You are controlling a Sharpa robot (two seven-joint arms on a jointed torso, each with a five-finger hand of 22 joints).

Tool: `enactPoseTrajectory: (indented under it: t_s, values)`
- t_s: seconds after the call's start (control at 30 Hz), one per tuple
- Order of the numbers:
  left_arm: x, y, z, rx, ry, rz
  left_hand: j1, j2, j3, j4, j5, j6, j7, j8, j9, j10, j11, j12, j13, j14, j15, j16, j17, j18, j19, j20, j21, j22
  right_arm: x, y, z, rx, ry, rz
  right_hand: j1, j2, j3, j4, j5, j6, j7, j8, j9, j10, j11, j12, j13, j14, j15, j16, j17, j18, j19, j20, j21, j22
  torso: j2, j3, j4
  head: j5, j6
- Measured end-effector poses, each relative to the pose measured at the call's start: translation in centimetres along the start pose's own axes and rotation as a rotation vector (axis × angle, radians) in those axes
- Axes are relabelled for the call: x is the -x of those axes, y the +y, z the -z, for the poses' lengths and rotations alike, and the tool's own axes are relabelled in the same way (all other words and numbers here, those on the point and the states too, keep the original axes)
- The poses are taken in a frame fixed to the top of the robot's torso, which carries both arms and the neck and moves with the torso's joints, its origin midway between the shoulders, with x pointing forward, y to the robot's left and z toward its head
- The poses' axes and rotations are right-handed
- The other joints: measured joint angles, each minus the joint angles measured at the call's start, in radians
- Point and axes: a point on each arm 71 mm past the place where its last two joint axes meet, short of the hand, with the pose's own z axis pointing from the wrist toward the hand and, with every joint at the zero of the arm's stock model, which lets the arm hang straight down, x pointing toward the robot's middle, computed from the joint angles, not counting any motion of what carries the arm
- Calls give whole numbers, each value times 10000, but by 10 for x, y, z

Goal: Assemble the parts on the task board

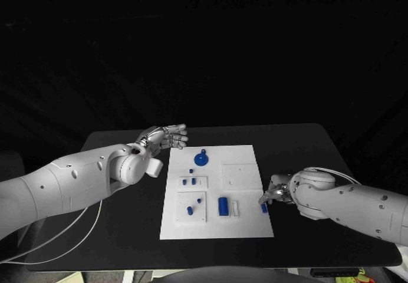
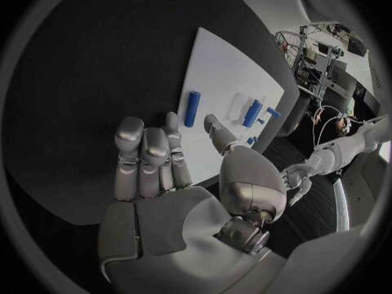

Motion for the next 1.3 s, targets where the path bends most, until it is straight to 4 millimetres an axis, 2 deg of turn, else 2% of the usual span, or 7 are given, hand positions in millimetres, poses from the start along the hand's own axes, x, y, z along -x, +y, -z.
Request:
enactPoseTrajectory:
  t_s: [0.47,0.77,0.83,0.97,1.03,1.13,1.3]
  values:
    - [1,0,0,12,-3,1,0,0,0,0,0,0,0,0,0,0,0,0,0,0,0,0,8,0,0,0,0,8,-10,1,-7,-102,125,168,470,129,63,-1,0,2,-3,38,67,0,0,0,14,2,2,0,0,0,-14,15,0,0,-5,-1,-1,28,-39]
    - [1,0,1,24,-9,0,0,0,0,0,0,0,0,0,0,0,0,0,0,0,0,0,18,0,0,0,0,7,-12,2,-10,-89,110,193,680,76,258,33,0,17,-20,1,85,1,-1,-8,14,8,8,0,0,-1,-13,17,1,0,-8,0,-12,37,-55]
    - [1,0,1,26,-8,0,0,0,0,0,0,0,0,0,0,0,0,0,0,0,0,0,18,0,0,0,0,7,-12,3,-10,-75,103,199,751,146,345,27,0,19,-21,-4,84,1,-1,-9,14,21,21,0,-1,0,-13,17,1,0,-8,0,-13,37,-56]
    - [1,0,1,35,-6,0,0,0,9,9,0,0,0,0,-1,0,0,0,0,0,0,-39,24,0,0,0,0,7,-12,3,-10,-54,107,187,1077,321,848,60,0,23,-25,-20,85,2,-1,-63,13,23,23,0,-12,-1,-12,18,1,0,-8,1,-17,35,-56]
    - [1,0,1,39,-6,0,0,0,28,27,0,0,0,0,-9,0,0,0,0,0,0,-39,29,-1,0,0,0,6,-12,3,-10,-41,123,155,1156,315,1208,95,0,24,-26,-29,85,2,-2,-69,22,24,24,0,-20,-1,-12,18,1,0,-8,6,-19,21,-56]
    - [1,0,1,45,-5,1,0,0,28,28,0,0,0,0,-9,0,0,0,0,0,0,-39,29,0,0,0,0,9,-12,4,-10,-13,157,102,1451,503,1823,75,3,35,-37,-30,85,2,-2,-69,23,25,25,0,-32,-1,-12,19,1,0,-7,7,-19,10,-56]
    - [1,0,1,54,-2,1,0,0,27,27,0,0,0,0,-9,0,0,0,0,0,0,-39,31,0,0,0,0,15,-13,4,-10,57,234,-46,1530,581,2519,23,579,95,20,-149,85,27,25,-81,35,41,41,0,-37,-2,6,106,1,0,-6,6,-21,-13,-55]
